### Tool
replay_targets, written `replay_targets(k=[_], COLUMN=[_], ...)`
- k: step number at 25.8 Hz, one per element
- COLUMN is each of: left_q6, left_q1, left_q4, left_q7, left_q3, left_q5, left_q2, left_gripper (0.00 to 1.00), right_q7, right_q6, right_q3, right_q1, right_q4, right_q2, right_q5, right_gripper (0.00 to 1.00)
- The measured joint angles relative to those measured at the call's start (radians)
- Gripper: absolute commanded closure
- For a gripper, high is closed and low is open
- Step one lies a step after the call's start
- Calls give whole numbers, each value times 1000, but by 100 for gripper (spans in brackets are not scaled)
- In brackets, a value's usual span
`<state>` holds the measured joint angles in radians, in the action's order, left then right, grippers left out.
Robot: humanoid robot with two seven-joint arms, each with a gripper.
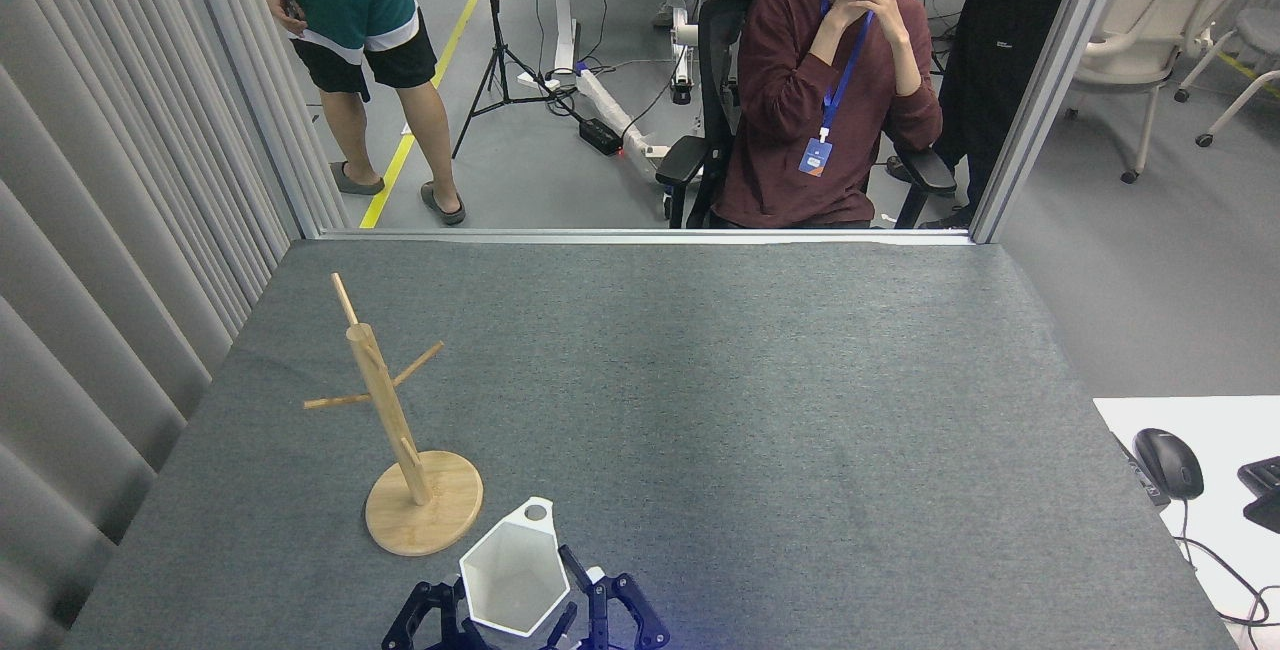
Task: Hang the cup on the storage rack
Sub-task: 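Grasp the cup with the left gripper and release the right gripper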
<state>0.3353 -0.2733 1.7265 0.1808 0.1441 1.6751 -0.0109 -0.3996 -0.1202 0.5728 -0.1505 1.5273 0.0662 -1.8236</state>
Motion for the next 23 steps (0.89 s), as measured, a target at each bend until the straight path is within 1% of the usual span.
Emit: replay_targets(k=[1,2,3,5,6,8,10,11,12,13,14,18,23], left_q6=[0,-2,-2,-5,-7,-5,-1,2,3,4,5,4,2], left_q1=[0,2,3,6,7,9,13,14,15,16,17,25,31], left_q4=[0,0,0,-1,-1,-1,-1,-1,-1,-1,-1,-1,-5], left_q7=[1,3,4,5,6,7,7,7,7,7,11,24,14], left_q3=[0,0,0,0,0,0,1,1,1,1,1,1,-1], left_q5=[0,0,0,0,0,0,0,0,0,0,0,0,6], left_q2=[0,-1,-3,-3,-4,-4,-5,-5,-5,-6,-6,-7,-7], left_gripper=[11,21,33,72,76,78,78,78,78,77,77,77,77], right_q7=[0,1,1,1,1,1,2,2,2,2,-1,-25,-38], right_q6=[0,0,1,4,6,7,8,9,9,12,14,7,-7], right_q3=[4,7,10,13,14,15,15,16,16,16,16,17,16], right_q1=[0,0,0,0,1,1,1,1,1,1,0,-1,1], right_q4=[-2,-3,-4,-4,-4,-4,-4,-4,-4,-4,-3,15,79], right_q2=[1,1,1,1,1,1,1,1,1,1,1,0,-2], right_q5=[-1,-1,-2,-3,-3,-3,-4,-4,-4,-4,-4,-1,2], right_gripper=[47,47,47,47,47,47,45,37,17,3,2,2,2])
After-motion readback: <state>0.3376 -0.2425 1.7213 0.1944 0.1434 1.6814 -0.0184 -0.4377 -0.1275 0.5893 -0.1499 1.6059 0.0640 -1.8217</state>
